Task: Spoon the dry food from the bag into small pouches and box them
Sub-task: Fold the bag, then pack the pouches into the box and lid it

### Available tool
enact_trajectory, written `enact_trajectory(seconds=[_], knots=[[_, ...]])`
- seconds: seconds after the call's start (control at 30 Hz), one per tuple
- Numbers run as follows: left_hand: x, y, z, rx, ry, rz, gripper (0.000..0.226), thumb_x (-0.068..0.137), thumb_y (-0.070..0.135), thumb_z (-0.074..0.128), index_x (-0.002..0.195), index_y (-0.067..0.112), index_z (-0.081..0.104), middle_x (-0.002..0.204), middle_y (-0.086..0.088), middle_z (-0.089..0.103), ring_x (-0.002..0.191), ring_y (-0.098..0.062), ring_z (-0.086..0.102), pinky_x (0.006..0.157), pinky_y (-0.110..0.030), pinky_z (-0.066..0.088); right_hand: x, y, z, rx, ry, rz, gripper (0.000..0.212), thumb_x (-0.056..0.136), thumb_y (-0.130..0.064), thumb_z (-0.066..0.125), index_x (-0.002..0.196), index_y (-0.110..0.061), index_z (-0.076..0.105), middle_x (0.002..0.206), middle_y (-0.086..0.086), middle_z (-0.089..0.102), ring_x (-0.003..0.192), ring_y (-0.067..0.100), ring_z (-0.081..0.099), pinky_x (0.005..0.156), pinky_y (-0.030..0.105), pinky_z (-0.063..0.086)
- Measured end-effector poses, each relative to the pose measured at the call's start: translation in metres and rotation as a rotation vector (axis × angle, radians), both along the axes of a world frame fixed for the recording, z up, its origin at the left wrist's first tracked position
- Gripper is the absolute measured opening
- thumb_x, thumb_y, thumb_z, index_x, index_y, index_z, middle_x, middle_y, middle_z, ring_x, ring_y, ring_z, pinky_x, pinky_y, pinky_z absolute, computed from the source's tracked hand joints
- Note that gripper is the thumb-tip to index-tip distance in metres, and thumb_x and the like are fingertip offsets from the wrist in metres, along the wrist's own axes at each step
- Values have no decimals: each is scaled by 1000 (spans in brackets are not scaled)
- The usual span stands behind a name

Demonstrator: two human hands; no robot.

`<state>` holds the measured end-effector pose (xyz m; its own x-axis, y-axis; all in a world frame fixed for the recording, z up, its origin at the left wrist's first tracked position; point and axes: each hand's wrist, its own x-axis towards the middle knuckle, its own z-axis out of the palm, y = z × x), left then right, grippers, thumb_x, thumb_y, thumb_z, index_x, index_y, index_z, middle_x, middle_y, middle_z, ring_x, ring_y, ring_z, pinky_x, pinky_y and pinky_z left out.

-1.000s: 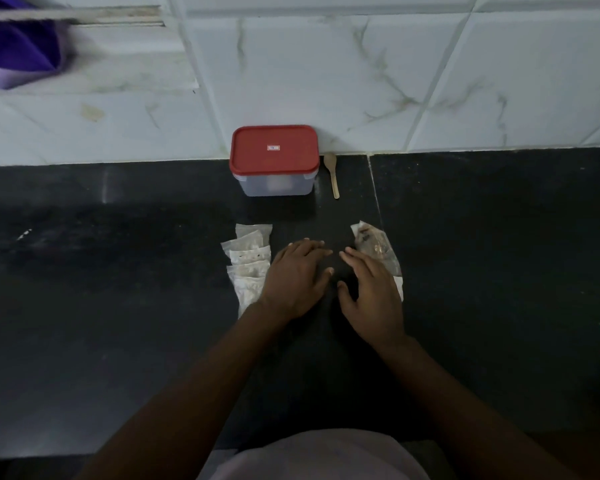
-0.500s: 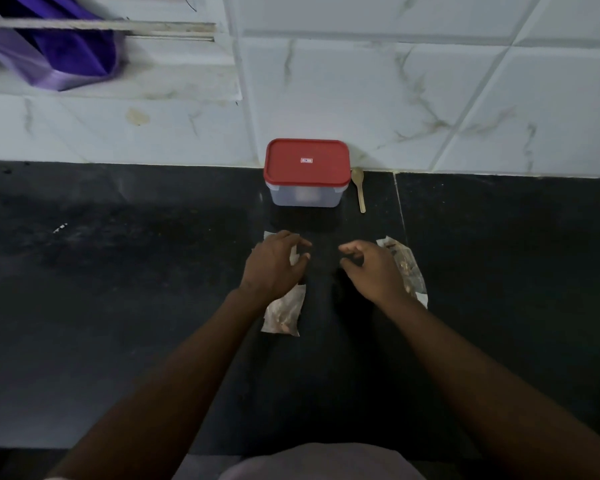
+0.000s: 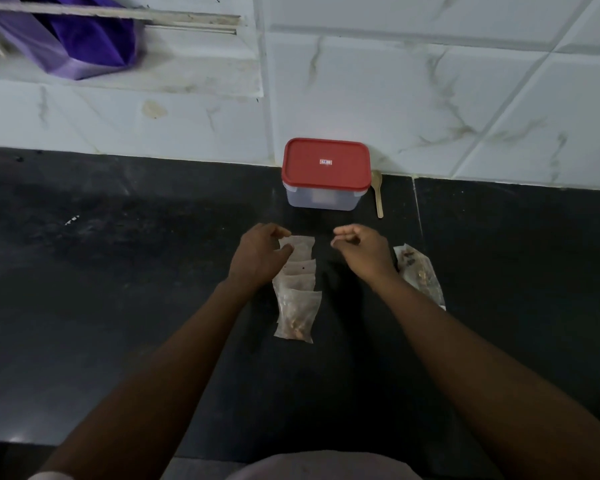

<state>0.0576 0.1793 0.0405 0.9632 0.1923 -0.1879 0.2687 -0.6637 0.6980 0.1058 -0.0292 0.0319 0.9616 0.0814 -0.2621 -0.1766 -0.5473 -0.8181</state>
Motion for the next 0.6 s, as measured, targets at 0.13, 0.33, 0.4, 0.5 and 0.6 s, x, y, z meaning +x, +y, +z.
enact_trajectory(seconds=[0.13, 0.33, 0.4, 0.5, 0.6], knots=[[26, 4, 8, -185, 26, 122, 41, 96, 27, 69, 134, 18, 58, 126, 0, 61, 107, -10, 59, 80, -22, 51, 35, 0, 8, 85, 6, -168, 35, 90, -27, 75, 123, -20, 66, 103, -8, 69, 99, 11, 66, 97, 42, 57], [82, 7, 19, -279, 12, 248, 55, 99, 37, 64, 146, 14, 48, 137, -7, 59, 115, -16, 56, 97, -30, 45, 85, -3, 18, 86, 1, -335, 25, 87, -41, 71, 103, -23, 62, 105, -1, 67, 99, 20, 67, 94, 47, 58], [98, 7, 19, -320, 17, 268, 57, 101, 40, 61, 148, 13, 45, 141, -7, 56, 120, -17, 55, 99, -32, 44, 97, -4, 17, 94, 5, -373, 30, 88, -42, 71, 107, -21, 61, 105, -3, 65, 100, 18, 65, 94, 47, 58], [119, 5, 17, -404, 43, 287, 55, 103, 42, 56, 148, 13, 46, 143, -7, 56, 128, -21, 55, 98, -33, 44, 112, -4, 15, 131, 35, -389, 42, 90, -47, 68, 120, -19, 62, 114, -3, 64, 107, 17, 63, 99, 46, 56], [134, 4, 10, -462, 64, 265, 51, 106, 42, 49, 147, 12, 48, 143, -6, 57, 127, -20, 56, 93, -30, 43, 125, 1, 15, 170, 82, -356, 48, 97, -49, 60, 133, -18, 58, 123, -2, 62, 112, 17, 61, 101, 43, 54]])
